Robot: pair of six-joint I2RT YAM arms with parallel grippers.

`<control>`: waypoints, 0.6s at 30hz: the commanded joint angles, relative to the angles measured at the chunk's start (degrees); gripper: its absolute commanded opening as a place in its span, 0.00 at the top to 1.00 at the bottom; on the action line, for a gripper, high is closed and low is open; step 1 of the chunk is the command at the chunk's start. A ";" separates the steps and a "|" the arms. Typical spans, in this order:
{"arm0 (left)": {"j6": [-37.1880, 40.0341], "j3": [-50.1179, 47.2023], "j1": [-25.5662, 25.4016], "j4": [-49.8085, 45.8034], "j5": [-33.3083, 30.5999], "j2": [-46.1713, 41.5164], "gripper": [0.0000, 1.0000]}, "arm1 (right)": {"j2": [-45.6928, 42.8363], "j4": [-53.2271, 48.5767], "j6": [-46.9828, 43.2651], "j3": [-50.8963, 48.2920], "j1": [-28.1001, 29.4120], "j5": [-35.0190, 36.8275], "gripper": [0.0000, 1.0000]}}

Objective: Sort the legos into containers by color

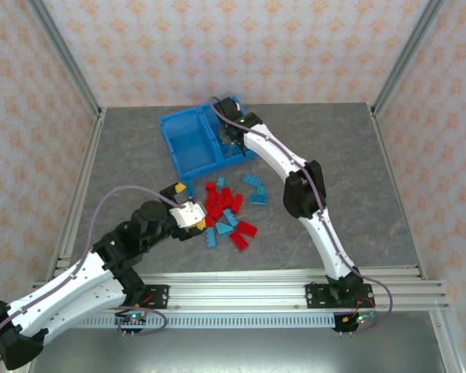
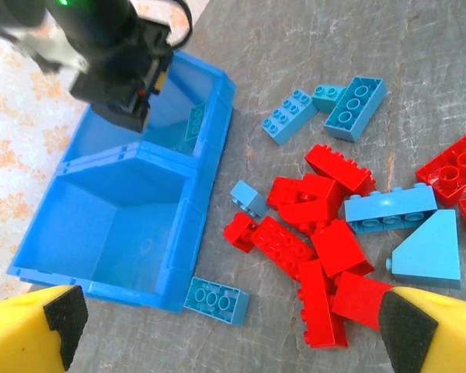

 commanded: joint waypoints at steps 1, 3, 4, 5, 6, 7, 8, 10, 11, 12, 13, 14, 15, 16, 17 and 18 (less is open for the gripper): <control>-3.86 1.22 1.03 1.70 -1.40 0.79 0.00 | -15.00 -1.48 2.64 -8.35 0.38 -1.41 0.54; -7.16 1.94 1.79 2.20 -1.69 0.98 0.00 | -23.41 1.18 3.70 -17.78 0.51 -4.15 0.51; -10.36 2.91 2.27 2.42 -1.86 0.90 0.00 | -28.34 3.21 4.29 -23.62 0.57 -6.33 0.49; -13.81 3.95 2.50 2.56 -2.20 0.81 0.00 | -32.56 5.12 4.76 -28.51 0.55 -8.69 0.46; -19.52 5.94 2.43 2.19 -2.97 0.65 0.00 | -37.48 7.02 4.96 -33.99 0.64 -11.66 0.42; -26.46 8.27 2.42 1.38 -4.13 0.79 0.00 | -42.03 8.19 5.17 -38.94 0.64 -13.80 0.39; -35.02 10.52 2.42 -0.47 -6.10 1.16 0.00 | -45.81 8.59 5.36 -42.55 0.64 -15.00 0.36; -55.02 15.91 2.43 -9.03 -12.87 3.31 0.00 | -53.88 7.64 6.17 -49.97 0.64 -14.86 0.31; -62.84 17.95 2.34 -13.96 -15.35 4.60 0.00 | -57.11 6.97 6.78 -52.78 0.64 -13.75 0.29; -72.34 20.03 2.29 -20.52 -17.01 6.27 0.00 | -60.56 6.49 7.90 -55.94 0.64 -12.13 0.26; -79.70 21.37 2.26 -25.32 -16.77 8.08 0.01 | -63.62 6.34 9.06 -59.11 0.64 -10.67 0.22; -85.09 22.02 2.28 -28.53 -15.62 9.53 0.02 | -66.13 6.36 9.72 -61.47 0.65 -9.63 0.19; -90.62 22.30 2.17 -30.96 -13.93 11.72 0.05 | -68.35 6.15 10.50 -63.58 0.59 -8.76 0.16; -96.30 22.41 2.19 -33.81 -12.15 13.95 0.10 | -69.95 5.74 11.00 -65.16 0.56 -8.19 0.15; -99.22 22.21 2.12 -34.90 -9.98 15.86 0.14 | -70.84 5.26 11.30 -66.01 0.61 -8.24 0.14; -99.83 21.73 2.07 -34.54 -7.36 17.99 0.16 | -71.28 4.51 11.44 -66.54 0.55 -8.64 0.13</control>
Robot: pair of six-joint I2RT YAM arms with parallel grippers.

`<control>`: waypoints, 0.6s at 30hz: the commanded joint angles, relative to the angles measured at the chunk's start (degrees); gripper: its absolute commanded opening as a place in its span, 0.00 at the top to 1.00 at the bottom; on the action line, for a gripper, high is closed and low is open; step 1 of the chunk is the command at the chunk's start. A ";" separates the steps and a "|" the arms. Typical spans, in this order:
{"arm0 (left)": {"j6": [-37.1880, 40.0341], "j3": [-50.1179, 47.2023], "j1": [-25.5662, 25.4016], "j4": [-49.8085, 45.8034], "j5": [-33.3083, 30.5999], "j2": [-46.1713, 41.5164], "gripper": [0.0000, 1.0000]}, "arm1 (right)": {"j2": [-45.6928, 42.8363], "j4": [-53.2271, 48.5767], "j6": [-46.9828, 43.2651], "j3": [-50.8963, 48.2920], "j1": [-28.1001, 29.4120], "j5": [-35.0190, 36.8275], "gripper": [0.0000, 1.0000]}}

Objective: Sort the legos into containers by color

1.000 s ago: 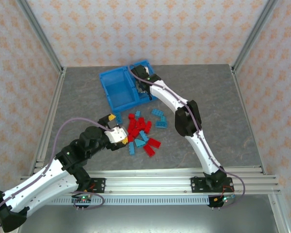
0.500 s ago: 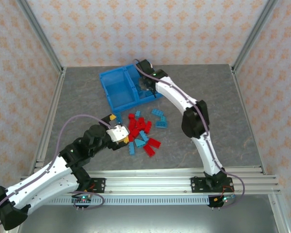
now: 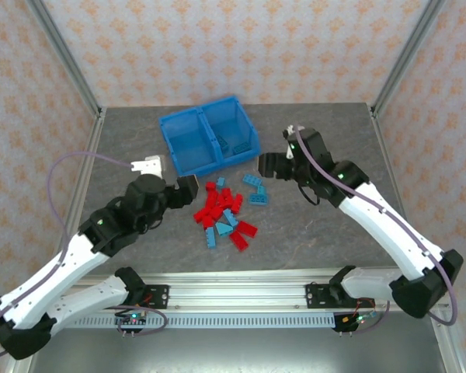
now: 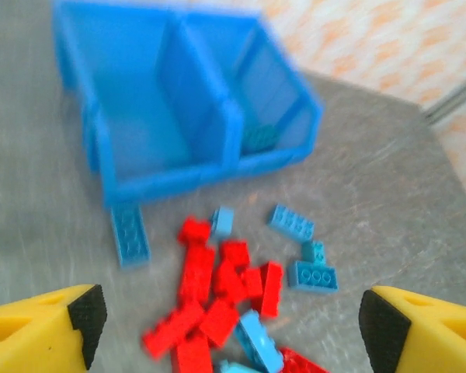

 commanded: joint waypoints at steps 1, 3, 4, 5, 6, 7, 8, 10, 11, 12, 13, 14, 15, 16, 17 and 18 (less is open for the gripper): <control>-21.05 -1.85 -0.15 -12.26 5.14 7.57 0.17 | -0.42 -2.55 2.57 -2.68 -0.02 1.20 0.13; -20.00 -1.74 0.01 -12.15 7.03 11.58 0.18 | -0.27 -3.80 2.68 -2.62 0.04 0.19 0.11; -18.99 -1.44 0.17 -12.16 7.19 13.52 0.18 | -0.08 -4.26 2.82 -2.67 -0.02 -0.56 0.11; -18.15 -1.25 0.40 -11.92 7.40 15.23 0.18 | 0.02 -4.36 3.03 -2.76 0.04 -0.94 0.11; -17.45 -1.20 0.98 -11.45 8.39 17.36 0.19 | 0.15 -4.22 3.29 -3.07 -0.01 -1.52 0.10; -16.78 -1.07 2.03 -11.11 10.25 19.67 0.19 | 0.16 -4.04 3.56 -3.36 -0.02 -1.96 0.10; -16.40 -0.85 2.89 -10.66 11.89 21.64 0.18 | 0.11 -4.01 3.79 -3.55 0.02 -2.25 0.10; -15.15 -0.26 3.91 -8.51 14.76 25.49 0.18 | 0.28 -4.02 3.97 -3.91 0.06 -2.65 0.09; -14.75 -0.06 4.03 -7.52 15.53 26.89 0.18 | 0.33 -4.18 3.96 -3.91 0.04 -2.63 0.10; -13.87 0.07 4.14 -5.84 16.17 28.43 0.17 | 0.28 -4.40 3.98 -3.93 -0.01 -2.69 0.09; -11.94 0.21 4.44 -4.28 16.85 30.03 0.17 | 0.14 -4.70 3.93 -3.82 -0.01 -2.68 0.09; -9.62 0.61 4.73 -3.73 17.06 31.58 0.18 | 0.17 -5.02 3.96 -3.74 0.02 -2.59 0.09; -6.56 1.47 5.11 -4.32 16.36 33.54 0.21 | 0.11 -5.20 4.06 -3.69 -0.01 -2.52 0.09; -3.51 2.46 5.29 -5.39 14.79 35.50 0.25 | 0.07 -5.41 4.22 -3.73 -0.01 -2.50 0.09; -0.71 3.04 5.28 -5.91 13.47 37.08 0.26 | -0.02 -5.58 4.39 -3.74 0.00 -2.48 0.09; 2.52 3.40 5.42 -6.09 12.61 38.66 0.27 | -0.18 -5.65 4.43 -3.86 0.00 -2.55 0.09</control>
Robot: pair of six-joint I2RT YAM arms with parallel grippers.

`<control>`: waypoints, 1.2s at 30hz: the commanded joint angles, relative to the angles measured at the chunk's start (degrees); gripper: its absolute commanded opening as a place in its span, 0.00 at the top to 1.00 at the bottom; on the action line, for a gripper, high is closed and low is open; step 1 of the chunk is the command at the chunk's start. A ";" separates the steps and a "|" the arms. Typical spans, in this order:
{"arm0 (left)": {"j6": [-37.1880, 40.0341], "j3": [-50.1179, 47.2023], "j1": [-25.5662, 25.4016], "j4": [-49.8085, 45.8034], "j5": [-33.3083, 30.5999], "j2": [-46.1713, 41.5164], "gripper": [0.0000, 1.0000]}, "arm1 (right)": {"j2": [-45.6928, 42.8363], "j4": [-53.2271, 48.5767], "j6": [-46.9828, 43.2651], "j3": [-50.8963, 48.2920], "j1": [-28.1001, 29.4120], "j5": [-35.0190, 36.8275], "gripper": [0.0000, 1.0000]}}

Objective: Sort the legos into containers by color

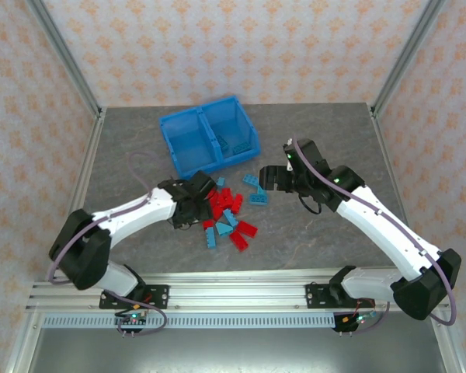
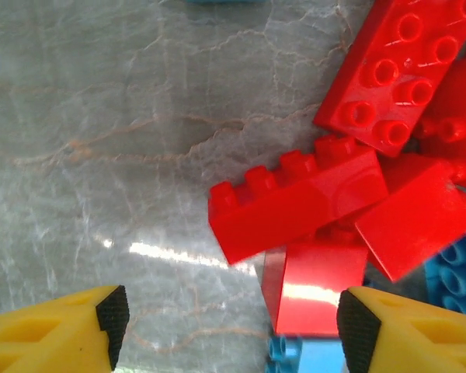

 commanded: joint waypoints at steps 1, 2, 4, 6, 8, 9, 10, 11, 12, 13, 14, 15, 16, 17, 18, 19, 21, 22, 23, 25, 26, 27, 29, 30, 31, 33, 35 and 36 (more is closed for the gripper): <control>11.54 2.74 0.73 0.31 -1.99 3.92 0.26 | -0.50 -2.02 1.18 -0.83 -0.01 0.10 0.09; 13.12 2.66 0.96 1.10 -1.85 4.77 0.26 | -0.67 -2.13 1.36 -0.94 0.04 0.10 0.09; 15.24 2.65 1.27 2.51 -1.35 5.76 0.25 | -0.69 -2.27 1.44 -1.12 -0.02 0.10 0.09; 17.10 2.85 1.66 3.68 -0.72 7.00 0.25 | -0.66 -2.58 1.54 -1.21 -0.01 0.11 0.09; 17.97 3.51 1.97 3.72 0.04 8.68 0.25 | -0.70 -2.68 1.66 -1.36 0.03 0.32 0.09; 19.59 3.73 2.06 4.04 0.18 9.27 0.25 | -0.68 -2.66 1.77 -1.38 0.02 0.29 0.08; 20.33 3.70 2.04 4.44 0.58 9.73 0.25 | -0.66 -2.70 1.93 -1.39 0.05 0.24 0.09; 20.72 3.82 2.07 4.90 1.11 10.12 0.27 | -0.61 -2.73 1.97 -1.38 0.05 0.27 0.09; 21.00 4.01 2.30 5.04 1.51 10.80 0.31 | -0.66 -2.65 2.17 -1.34 0.06 0.26 0.08; 21.04 4.32 2.39 4.88 1.63 11.38 0.33 | -0.68 -2.61 2.19 -1.23 0.07 0.32 0.09; 21.21 4.39 2.41 4.80 1.47 11.98 0.36 | -0.66 -2.63 2.37 -1.10 0.11 0.24 0.09; 21.31 4.39 2.49 4.93 1.28 12.43 0.39 | -0.64 -2.66 2.61 -0.88 -0.01 0.17 0.08; 21.45 4.23 2.49 5.15 1.35 12.92 0.40 | -0.66 -2.76 2.68 -0.69 0.02 0.11 0.09; 21.57 4.11 2.52 5.46 1.69 13.41 0.41 | -0.68 -2.85 2.83 -0.46 0.10 0.10 0.09; 21.69 3.87 2.50 5.73 2.04 13.84 0.43 | -0.68 -2.92 3.06 -0.25 0.06 0.09 0.09; 21.62 3.79 2.46 5.80 2.28 14.21 0.46 | -0.65 -3.06 3.29 -0.06 0.11 0.07 0.09; 21.57 3.37 2.50 6.27 2.88 14.53 0.51 | -0.61 -3.41 3.92 0.41 0.12 -0.13 0.09; 21.42 3.13 2.50 6.35 3.02 14.50 0.52 | -0.67 -3.47 4.03 0.51 0.14 -0.71 0.09; 21.35 2.95 2.49 6.49 3.24 14.33 0.54 | -0.68 -3.65 4.05 0.63 0.07 -2.25 0.09; 21.13 2.56 2.49 6.43 3.20 13.86 0.57 | -0.67 -3.97 4.03 0.63 0.07 -8.14 0.08; 21.13 2.41 2.47 6.31 2.92 13.58 0.58 | -0.67 -4.26 4.02 0.60 0.07 -12.82 0.08; 21.21 2.10 2.48 6.34 2.77 13.34 0.58 | -0.65 -4.65 4.25 0.41 0.07 -17.43 0.08; 21.41 1.35 2.49 6.75 2.54 12.89 0.58 | -0.27 -5.95 4.98 0.03 0.21 -24.30 0.08; 21.65 1.02 2.46 7.03 2.64 12.88 0.56 | 0.18 -7.03 5.33 0.07 0.40 -26.16 0.08; 21.75 0.81 2.50 7.10 2.77 12.90 0.52 | 0.41 -7.94 5.72 0.11 0.69 -26.39 0.08; 21.75 0.22 2.50 7.40 2.56 13.19 0.47 | 0.34 -9.22 6.35 0.05 1.23 -24.26 0.08; 21.67 -0.09 2.43 7.50 1.67 13.67 0.47 | -0.15 -9.04 7.07 -0.37 1.38 -21.79 0.08; 21.74 -0.17 2.39 7.54 1.44 13.83 0.47 | -0.24 -8.86 7.33 -0.41 1.39 -21.02 0.08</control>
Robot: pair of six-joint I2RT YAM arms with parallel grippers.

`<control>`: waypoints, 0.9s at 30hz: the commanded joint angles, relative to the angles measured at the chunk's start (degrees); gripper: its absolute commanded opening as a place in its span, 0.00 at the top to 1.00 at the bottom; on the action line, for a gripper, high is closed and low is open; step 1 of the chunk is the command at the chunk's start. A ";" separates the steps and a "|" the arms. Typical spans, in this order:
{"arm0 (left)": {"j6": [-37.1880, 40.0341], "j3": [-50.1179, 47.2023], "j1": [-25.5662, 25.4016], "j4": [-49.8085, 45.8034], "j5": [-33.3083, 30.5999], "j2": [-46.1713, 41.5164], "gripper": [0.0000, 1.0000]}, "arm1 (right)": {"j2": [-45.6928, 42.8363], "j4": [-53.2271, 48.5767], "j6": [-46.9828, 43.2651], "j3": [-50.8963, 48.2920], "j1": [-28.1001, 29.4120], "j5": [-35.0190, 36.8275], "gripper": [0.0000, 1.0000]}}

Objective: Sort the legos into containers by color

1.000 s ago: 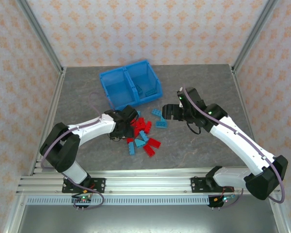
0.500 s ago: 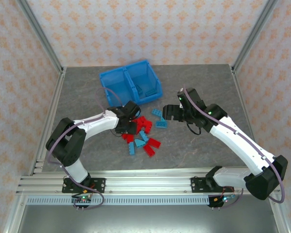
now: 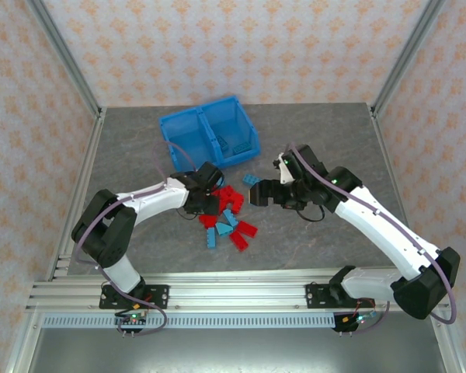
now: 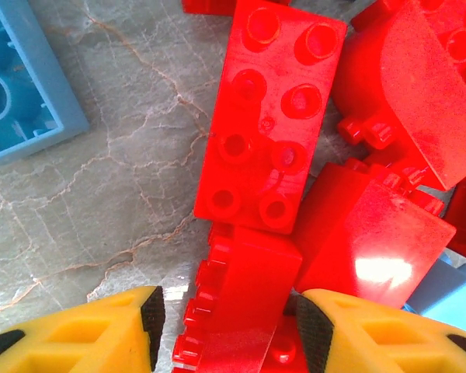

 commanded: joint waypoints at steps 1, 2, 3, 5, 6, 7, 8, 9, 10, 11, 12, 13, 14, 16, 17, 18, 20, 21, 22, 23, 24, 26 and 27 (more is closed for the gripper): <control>0.84 -3.86 0.05 -2.06 -2.65 4.25 0.48 | -0.33 -1.93 2.20 0.25 0.28 0.31 0.08; 0.83 -3.98 0.05 -1.80 -2.73 4.36 0.51 | -0.23 -1.48 2.54 0.37 0.27 0.42 0.08; 0.75 -3.97 -0.01 -1.66 -2.74 4.53 0.54 | -0.06 -1.09 2.81 0.35 0.27 0.43 0.08; 0.81 -3.98 -0.03 -1.63 -2.74 4.82 0.58 | 0.22 -0.37 3.38 0.37 0.36 0.52 0.08; 0.79 -3.88 -0.11 -1.92 -2.83 4.91 0.60 | 0.41 -0.35 3.49 0.32 0.37 0.80 0.08; 0.79 -3.89 -0.20 -2.24 -3.05 4.97 0.63 | 0.61 -0.39 3.51 0.41 0.36 0.97 0.08; 0.75 -4.10 -0.38 -2.39 -3.39 4.79 0.64 | 0.85 -0.58 3.59 0.48 0.36 1.21 0.08; 0.83 -4.34 -0.47 -2.40 -3.60 4.70 0.64 | 0.97 -0.61 3.73 0.50 0.36 1.46 0.08; 0.83 -4.59 -0.47 -2.45 -3.79 4.51 0.64 | 1.08 -0.61 3.80 0.59 0.36 1.76 0.08; 0.84 -4.76 -0.47 -2.38 -3.97 4.41 0.64 | 1.15 -0.44 3.99 0.59 0.41 1.98 0.08; 0.99 -4.78 -0.52 -2.61 -3.91 4.48 0.65 | 1.21 -0.27 4.18 0.67 0.37 2.12 0.08; 1.10 -4.79 -0.66 -2.81 -3.88 4.42 0.65 | 1.27 -0.19 4.27 0.76 0.45 2.21 0.08; 1.10 -5.07 -0.73 -2.74 -3.96 4.18 0.66 | 1.32 -0.18 4.33 0.93 0.43 2.30 0.08; 0.80 -5.51 -0.82 -2.21 -3.97 3.58 0.70 | 1.47 -0.20 4.40 1.10 0.45 2.47 0.08; 0.61 -5.56 -0.82 -2.18 -4.28 3.36 0.70 | 1.59 -0.25 4.53 1.27 0.45 2.62 0.08; 0.57 -5.37 -0.90 -2.26 -4.56 3.08 0.70 | 1.57 -0.28 4.58 1.37 0.47 2.74 0.08; 0.31 -5.23 -0.93 -2.03 -5.22 1.82 0.71 | 1.54 -0.35 4.67 1.64 0.45 2.88 0.08; 0.15 -4.94 -0.93 -1.99 -5.52 1.18 0.71 | 1.62 -0.36 4.70 1.77 0.45 3.03 0.08; 0.06 -4.48 -0.91 -2.12 -5.87 0.43 0.72 | 1.55 -0.46 4.67 1.91 0.45 3.14 0.08; 0.04 -3.66 -0.91 -2.40 -6.16 -0.50 0.74 | 1.55 -0.53 4.77 2.15 0.49 3.31 0.08; -0.17 -2.66 -0.94 -2.99 -6.51 -1.27 0.74 | 1.55 -0.62 4.77 2.33 0.45 3.48 0.08; -0.85 0.65 -0.87 -5.04 -7.91 -3.52 0.75 | 1.30 -0.32 4.79 2.87 0.59 3.46 0.08; -1.34 2.28 -0.83 -6.35 -9.11 -4.44 0.76 | 1.09 0.13 4.71 2.96 0.71 3.43 0.08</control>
